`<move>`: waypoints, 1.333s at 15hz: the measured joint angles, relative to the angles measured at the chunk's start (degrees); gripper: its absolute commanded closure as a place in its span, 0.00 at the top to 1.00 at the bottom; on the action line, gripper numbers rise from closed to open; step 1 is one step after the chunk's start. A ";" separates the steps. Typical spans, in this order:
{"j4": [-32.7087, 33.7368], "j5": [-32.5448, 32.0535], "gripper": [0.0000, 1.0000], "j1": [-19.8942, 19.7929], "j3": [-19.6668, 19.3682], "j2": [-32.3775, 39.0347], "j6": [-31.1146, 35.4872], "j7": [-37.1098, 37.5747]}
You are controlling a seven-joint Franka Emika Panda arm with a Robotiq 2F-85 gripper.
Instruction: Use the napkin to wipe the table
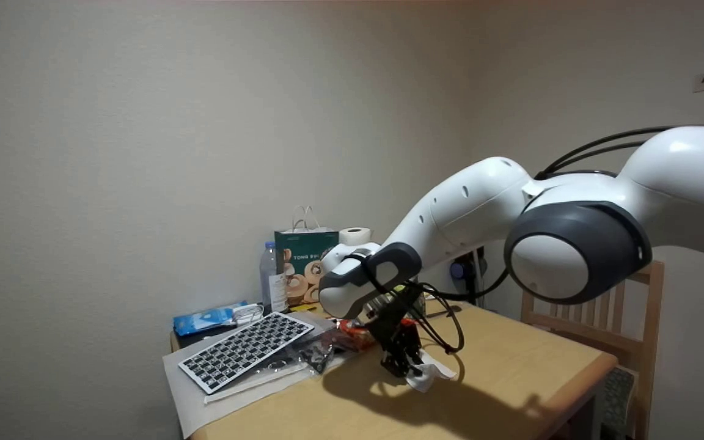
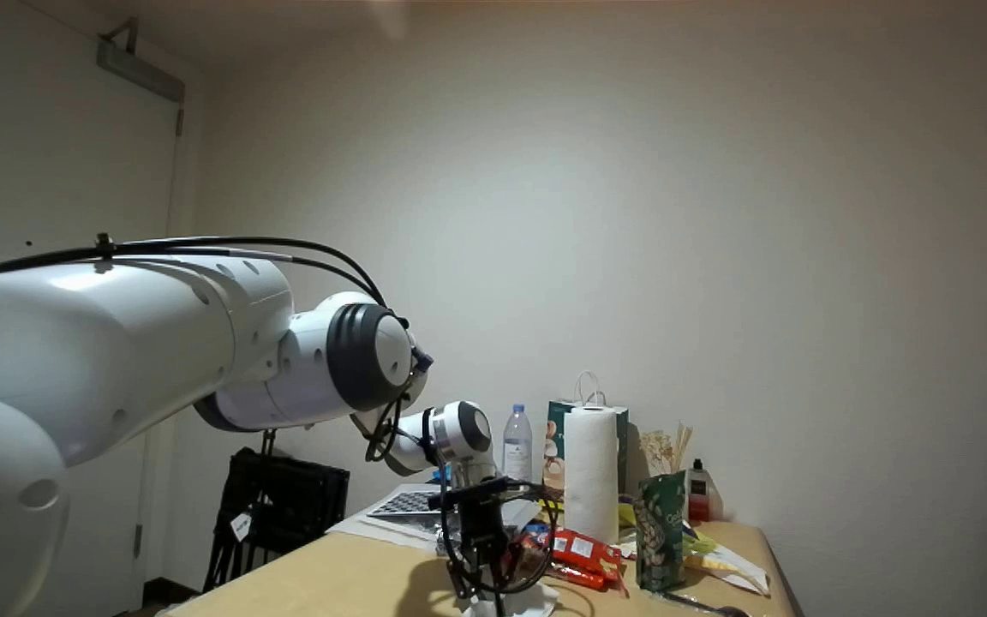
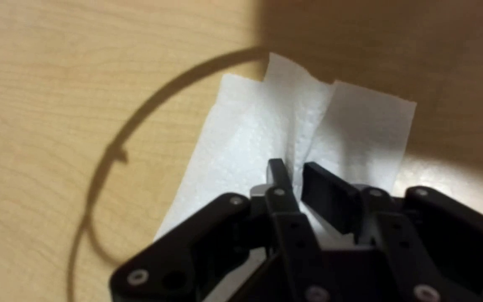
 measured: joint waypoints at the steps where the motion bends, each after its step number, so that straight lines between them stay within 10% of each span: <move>1: -0.23 0.00 0.58 0.49 -0.04 0.00 -0.32 0.04; 7: -1.15 -0.14 0.98 5.72 -1.92 -0.11 -2.57 3.38; 14: -7.63 -0.41 1.00 12.06 -5.24 -4.53 1.77 10.46; 20: -7.21 -3.26 1.00 9.97 -1.39 -4.79 1.69 11.22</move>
